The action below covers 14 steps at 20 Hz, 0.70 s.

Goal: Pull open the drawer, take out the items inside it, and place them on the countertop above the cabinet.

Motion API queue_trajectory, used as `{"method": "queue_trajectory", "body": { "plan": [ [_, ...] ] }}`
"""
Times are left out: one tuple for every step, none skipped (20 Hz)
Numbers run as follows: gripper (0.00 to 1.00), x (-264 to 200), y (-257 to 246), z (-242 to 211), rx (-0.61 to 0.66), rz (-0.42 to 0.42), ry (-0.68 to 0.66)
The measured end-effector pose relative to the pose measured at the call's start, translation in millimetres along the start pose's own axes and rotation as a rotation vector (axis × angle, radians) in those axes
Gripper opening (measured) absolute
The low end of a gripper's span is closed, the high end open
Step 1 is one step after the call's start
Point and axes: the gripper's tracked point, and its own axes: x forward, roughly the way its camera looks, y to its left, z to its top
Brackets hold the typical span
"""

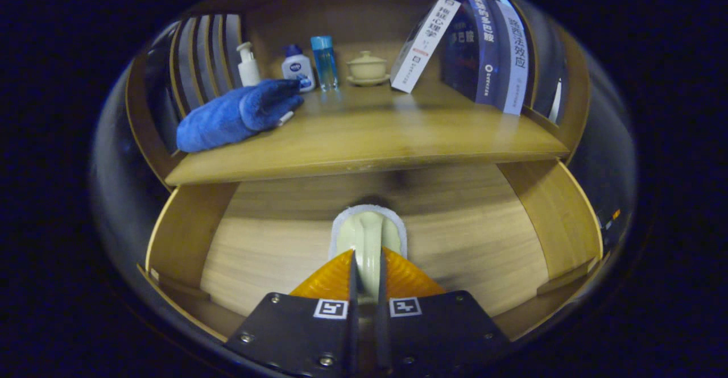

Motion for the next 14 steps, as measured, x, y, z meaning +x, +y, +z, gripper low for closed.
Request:
{"method": "queue_trajectory", "body": {
  "plan": [
    [0.12,-4.1,0.1,2.1,0.004,0.014,-0.027],
    [0.12,-8.6,0.8,3.0,0.002,0.028,-0.053],
    [0.12,-13.5,3.1,5.9,0.003,0.047,-0.083],
    [0.12,-19.5,3.7,7.9,0.007,0.058,-0.113],
    [0.12,-25.8,3.5,10.5,0.017,0.067,-0.144],
    [0.12,-32.1,3.6,13.6,0.018,0.076,-0.176],
    [0.12,-39.2,2.0,16.8,0.019,0.077,-0.211],
    [0.12,-46.9,1.3,19.9,0.017,0.084,-0.242],
    [0.12,-54.1,2.6,19.6,0.018,0.098,-0.270],
    [0.12,-63.6,4.7,23.6,0.022,0.113,-0.308],
    [0.13,-73.8,4.3,29.6,0.026,0.122,-0.352],
    [0.12,-85.3,1.9,36.8,0.033,0.124,-0.398],
    [0.12,-97.6,0.8,46.5,0.043,0.127,-0.445],
    [0.12,-110.2,-1.1,56.4,0.050,0.127,-0.494]
  ]
}}
